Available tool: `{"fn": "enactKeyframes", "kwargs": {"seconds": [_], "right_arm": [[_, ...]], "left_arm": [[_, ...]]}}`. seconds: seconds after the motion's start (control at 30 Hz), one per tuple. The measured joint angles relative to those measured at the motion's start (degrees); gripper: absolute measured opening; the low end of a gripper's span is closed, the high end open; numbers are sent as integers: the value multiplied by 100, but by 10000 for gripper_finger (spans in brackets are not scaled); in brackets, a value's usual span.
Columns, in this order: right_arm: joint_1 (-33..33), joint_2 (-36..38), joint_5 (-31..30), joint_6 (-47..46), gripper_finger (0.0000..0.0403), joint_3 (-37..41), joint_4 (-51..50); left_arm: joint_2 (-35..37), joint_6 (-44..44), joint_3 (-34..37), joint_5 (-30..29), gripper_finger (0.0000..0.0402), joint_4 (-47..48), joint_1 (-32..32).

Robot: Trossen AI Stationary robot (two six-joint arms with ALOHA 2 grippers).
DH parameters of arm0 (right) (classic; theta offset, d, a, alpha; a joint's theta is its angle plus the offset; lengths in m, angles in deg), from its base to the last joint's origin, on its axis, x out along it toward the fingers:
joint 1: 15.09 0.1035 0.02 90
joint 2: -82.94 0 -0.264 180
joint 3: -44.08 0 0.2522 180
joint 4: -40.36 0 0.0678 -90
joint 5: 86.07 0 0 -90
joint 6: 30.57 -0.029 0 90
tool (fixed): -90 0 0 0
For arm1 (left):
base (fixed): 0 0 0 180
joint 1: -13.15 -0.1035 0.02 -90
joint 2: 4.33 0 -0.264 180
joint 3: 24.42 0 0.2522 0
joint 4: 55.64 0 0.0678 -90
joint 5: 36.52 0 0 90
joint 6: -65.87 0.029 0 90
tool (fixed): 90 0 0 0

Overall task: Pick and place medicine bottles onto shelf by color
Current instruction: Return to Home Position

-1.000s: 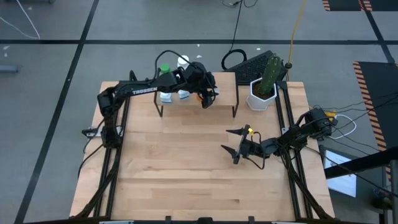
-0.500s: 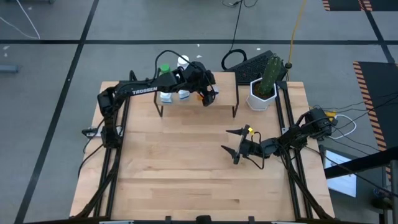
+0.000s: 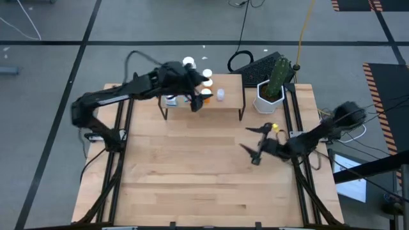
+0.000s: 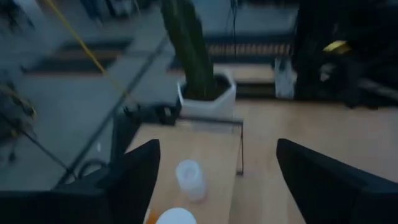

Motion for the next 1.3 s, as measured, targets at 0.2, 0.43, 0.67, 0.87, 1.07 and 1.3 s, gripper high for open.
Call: {"fn": "enactKeyframes", "kwargs": {"seconds": [0.2, 0.43, 0.67, 0.87, 1.07, 1.3], "right_arm": [[-376, 2939, 1200, -2157, 289, 220, -3891], [-697, 5111, 1633, -2836, 235, -745, -7901], [-893, 6156, 2289, -2919, 179, -990, -9166], [-920, 6669, 2410, -3154, 167, -869, -9675], [-922, 6953, 2716, -3304, 167, -379, -9354], [-920, 7015, 2862, -3427, 167, 323, -8478]], "left_arm": [[1695, 91, 2344, -75, 258, -1778, 124], [3478, -319, 5243, -435, 208, -3456, 370], [4980, -827, 6864, -482, 173, -3808, 377], [5988, -845, 7771, -505, 154, -4037, 373], [6633, -964, 8194, -507, 148, -4012, 371], [7188, -1055, 8445, -471, 147, -3738, 368]]}}
